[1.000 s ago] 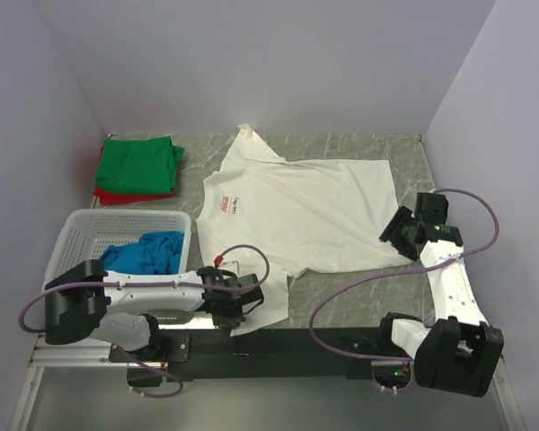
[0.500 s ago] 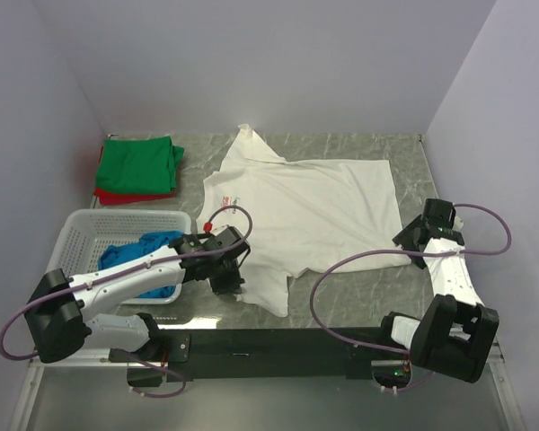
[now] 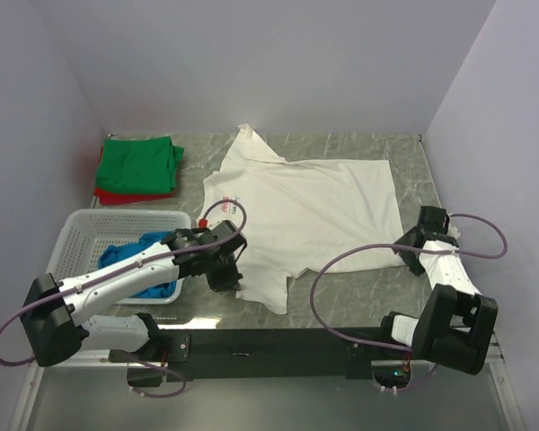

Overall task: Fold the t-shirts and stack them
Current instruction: Flatten the tshirt out, then fold the tshirt

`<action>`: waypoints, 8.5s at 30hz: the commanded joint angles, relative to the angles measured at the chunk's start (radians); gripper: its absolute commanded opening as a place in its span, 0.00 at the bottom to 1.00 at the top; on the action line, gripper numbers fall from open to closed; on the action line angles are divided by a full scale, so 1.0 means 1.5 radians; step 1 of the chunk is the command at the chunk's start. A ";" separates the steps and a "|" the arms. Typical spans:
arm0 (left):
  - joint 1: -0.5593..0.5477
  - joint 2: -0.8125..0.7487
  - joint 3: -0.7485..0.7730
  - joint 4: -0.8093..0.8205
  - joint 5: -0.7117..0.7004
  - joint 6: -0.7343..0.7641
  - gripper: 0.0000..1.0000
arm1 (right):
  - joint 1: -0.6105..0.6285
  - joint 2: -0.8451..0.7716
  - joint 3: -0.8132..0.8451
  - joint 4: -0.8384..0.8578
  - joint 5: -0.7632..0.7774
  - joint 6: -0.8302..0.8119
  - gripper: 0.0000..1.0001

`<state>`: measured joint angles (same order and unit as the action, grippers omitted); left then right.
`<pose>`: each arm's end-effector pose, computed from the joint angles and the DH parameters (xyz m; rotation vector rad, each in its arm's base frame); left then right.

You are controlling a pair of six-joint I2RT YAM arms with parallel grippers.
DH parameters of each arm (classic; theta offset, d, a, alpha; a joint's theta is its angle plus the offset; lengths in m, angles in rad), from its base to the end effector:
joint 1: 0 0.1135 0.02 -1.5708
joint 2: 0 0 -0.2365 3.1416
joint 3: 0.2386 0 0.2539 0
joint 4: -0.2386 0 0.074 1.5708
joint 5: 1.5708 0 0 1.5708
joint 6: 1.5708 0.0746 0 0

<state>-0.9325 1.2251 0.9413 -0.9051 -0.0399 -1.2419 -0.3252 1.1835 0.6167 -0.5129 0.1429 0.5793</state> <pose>0.1507 -0.1981 0.1867 -0.4567 2.8561 -0.4682 0.2247 -0.0870 0.1203 1.1941 2.3497 -0.1034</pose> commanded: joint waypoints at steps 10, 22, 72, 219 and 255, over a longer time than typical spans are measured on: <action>0.003 -0.024 0.034 -0.041 -0.013 -0.025 0.01 | -0.010 0.082 0.028 0.067 0.047 0.036 0.60; 0.008 -0.102 0.022 -0.039 -0.016 -0.054 0.01 | -0.010 0.039 0.013 0.059 0.025 -0.013 0.01; 0.214 0.135 0.199 0.137 0.084 0.218 0.00 | 0.041 0.205 0.312 -0.081 0.011 -0.154 0.00; 0.469 -0.077 0.188 -0.011 0.252 0.320 0.01 | 0.080 -0.143 0.208 -0.296 -0.137 -0.135 0.00; 0.499 0.665 0.838 -0.012 0.304 0.443 0.01 | 0.069 0.473 0.530 -0.215 -0.124 -0.204 0.00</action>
<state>-0.1955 2.2238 2.1300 -0.9543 0.3840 -0.5640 -0.2165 1.8923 1.3827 -0.8513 -0.0490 0.2863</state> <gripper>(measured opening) 0.022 0.110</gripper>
